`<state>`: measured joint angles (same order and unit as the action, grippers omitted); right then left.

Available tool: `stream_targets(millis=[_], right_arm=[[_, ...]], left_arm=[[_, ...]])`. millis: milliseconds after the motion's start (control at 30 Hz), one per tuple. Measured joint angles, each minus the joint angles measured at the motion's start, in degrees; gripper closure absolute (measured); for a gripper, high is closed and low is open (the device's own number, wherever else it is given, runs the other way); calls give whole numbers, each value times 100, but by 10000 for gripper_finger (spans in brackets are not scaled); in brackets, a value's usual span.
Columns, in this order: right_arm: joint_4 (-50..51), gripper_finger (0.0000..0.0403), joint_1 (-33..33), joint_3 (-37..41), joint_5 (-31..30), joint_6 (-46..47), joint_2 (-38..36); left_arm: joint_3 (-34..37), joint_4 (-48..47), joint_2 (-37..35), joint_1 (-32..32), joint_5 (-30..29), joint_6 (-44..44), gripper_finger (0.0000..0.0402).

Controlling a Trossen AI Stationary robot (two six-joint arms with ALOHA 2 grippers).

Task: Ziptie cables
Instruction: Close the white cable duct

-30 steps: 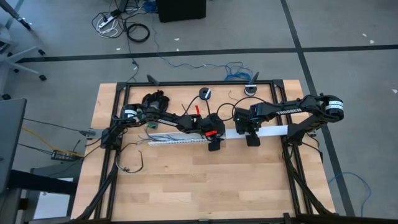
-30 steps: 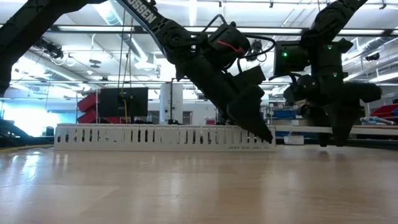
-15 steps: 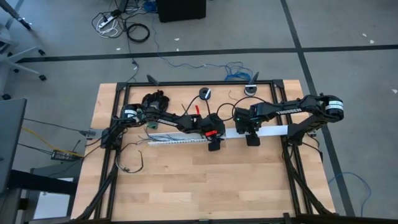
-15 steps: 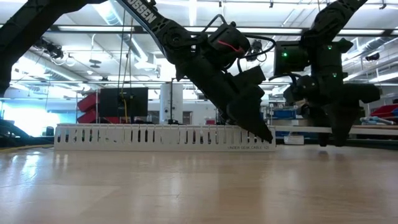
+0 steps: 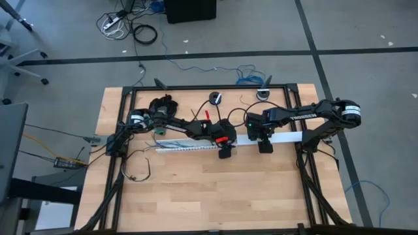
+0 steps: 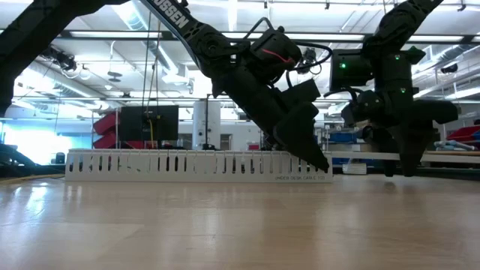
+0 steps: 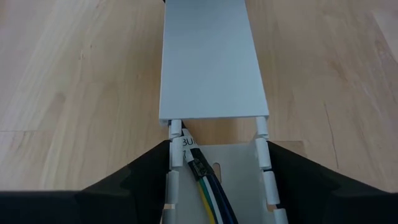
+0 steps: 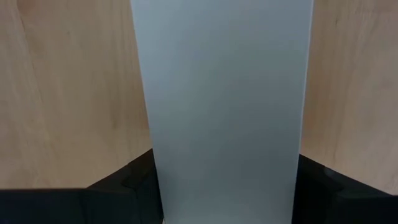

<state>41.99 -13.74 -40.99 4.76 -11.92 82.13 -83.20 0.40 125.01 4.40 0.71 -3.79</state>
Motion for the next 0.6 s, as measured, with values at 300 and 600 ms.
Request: stream_targets(millis=[300,600], right_arm=[[-38,169,11,0,98,-18,0],[-39,170,68,0,153,-15,0]], left_arm=[[2,-2,0,0,14,-7,169],[2,-24,0,4,17,-24,169]])
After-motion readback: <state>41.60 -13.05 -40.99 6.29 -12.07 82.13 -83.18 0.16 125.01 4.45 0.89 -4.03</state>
